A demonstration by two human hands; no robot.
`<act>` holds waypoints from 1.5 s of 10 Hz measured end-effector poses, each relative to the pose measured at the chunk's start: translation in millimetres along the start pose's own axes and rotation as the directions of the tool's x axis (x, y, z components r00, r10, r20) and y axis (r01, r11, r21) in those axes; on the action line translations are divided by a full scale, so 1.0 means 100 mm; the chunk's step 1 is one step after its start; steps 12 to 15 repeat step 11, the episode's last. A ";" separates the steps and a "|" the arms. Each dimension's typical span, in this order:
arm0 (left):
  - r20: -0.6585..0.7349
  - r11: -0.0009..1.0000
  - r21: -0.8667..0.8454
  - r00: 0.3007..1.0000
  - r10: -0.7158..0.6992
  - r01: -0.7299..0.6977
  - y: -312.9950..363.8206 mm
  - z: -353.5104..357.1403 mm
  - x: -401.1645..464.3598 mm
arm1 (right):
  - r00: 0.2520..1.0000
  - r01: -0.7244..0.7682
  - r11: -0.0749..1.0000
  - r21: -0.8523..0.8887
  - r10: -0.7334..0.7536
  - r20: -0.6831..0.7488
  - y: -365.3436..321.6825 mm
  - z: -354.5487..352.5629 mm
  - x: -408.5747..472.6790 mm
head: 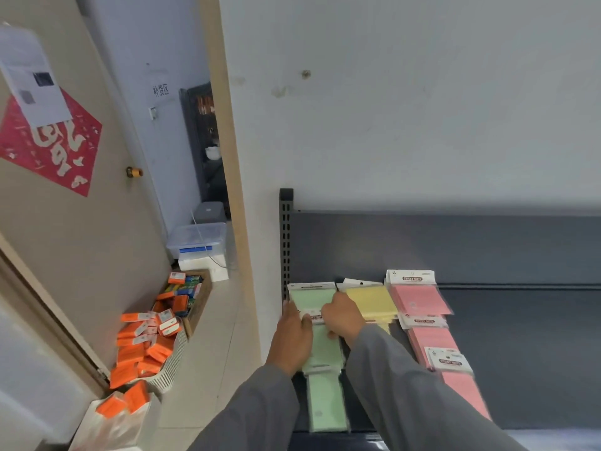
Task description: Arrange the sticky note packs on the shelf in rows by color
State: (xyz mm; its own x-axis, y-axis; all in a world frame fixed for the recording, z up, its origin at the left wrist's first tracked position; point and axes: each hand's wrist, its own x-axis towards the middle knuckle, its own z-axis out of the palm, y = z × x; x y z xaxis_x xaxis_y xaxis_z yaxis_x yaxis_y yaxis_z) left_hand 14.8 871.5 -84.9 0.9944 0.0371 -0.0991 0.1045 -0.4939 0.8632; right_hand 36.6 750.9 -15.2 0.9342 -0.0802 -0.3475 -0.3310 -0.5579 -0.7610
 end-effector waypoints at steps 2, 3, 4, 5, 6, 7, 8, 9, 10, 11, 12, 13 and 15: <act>-0.024 0.999 -0.037 0.999 0.024 -0.025 0.05 -0.13 -0.18 | 0.998 0.043 0.998 0.036 -0.041 -0.050 0.03 -0.11 -0.12; -0.087 0.973 0.230 0.995 0.038 -0.017 -0.14 -0.15 -0.29 | 0.995 0.078 0.995 -0.056 -0.081 -0.062 0.23 -0.13 -0.37; -0.131 0.948 0.318 0.991 0.018 0.025 -0.25 -0.07 -0.48 | 0.999 0.050 0.990 -0.130 -0.049 0.008 0.45 -0.07 -0.64; -0.039 0.975 0.218 0.998 0.057 -0.047 -0.24 0.09 -0.69 | 0.997 0.051 0.992 -0.114 -0.045 0.060 0.53 0.03 -0.79; -0.072 0.992 0.126 0.997 -0.020 0.029 -0.20 0.18 -0.75 | 0.996 0.089 0.993 -0.074 -0.087 0.020 0.57 0.01 -0.87; -0.209 0.990 -0.043 0.968 -0.143 0.137 -0.04 0.17 -0.96 | 0.995 0.093 0.994 -0.058 -0.094 -0.015 0.76 0.00 -1.03; -0.244 0.969 -0.185 0.948 -0.205 0.162 0.05 0.17 -1.30 | 0.992 0.117 0.991 -0.071 -0.114 0.045 0.98 0.03 -1.36; -0.171 0.988 0.090 0.979 -0.108 0.125 0.00 0.34 -1.54 | 0.986 0.151 0.988 -0.033 -0.147 0.081 1.06 0.09 -1.59; -0.123 0.907 0.420 0.989 0.082 -0.023 -0.02 0.43 -1.58 | 0.971 0.230 0.973 0.037 -0.232 0.059 1.02 0.12 -1.68; 0.003 0.756 0.654 1.000 0.022 -0.019 -0.07 0.39 -1.72 | 0.975 0.220 0.975 0.010 -0.220 0.030 1.02 0.16 -1.73; 0.003 0.756 0.654 1.000 0.022 -0.019 -0.07 0.39 -1.72 | 0.975 0.220 0.975 0.010 -0.220 0.030 1.02 0.16 -1.73; 0.003 0.756 0.654 1.000 0.022 -0.019 -0.07 0.39 -1.72 | 0.975 0.220 0.975 0.010 -0.220 0.030 1.02 0.16 -1.73; 0.003 0.756 0.654 1.000 0.022 -0.019 -0.07 0.39 -1.72 | 0.975 0.220 0.975 0.010 -0.220 0.030 1.02 0.16 -1.73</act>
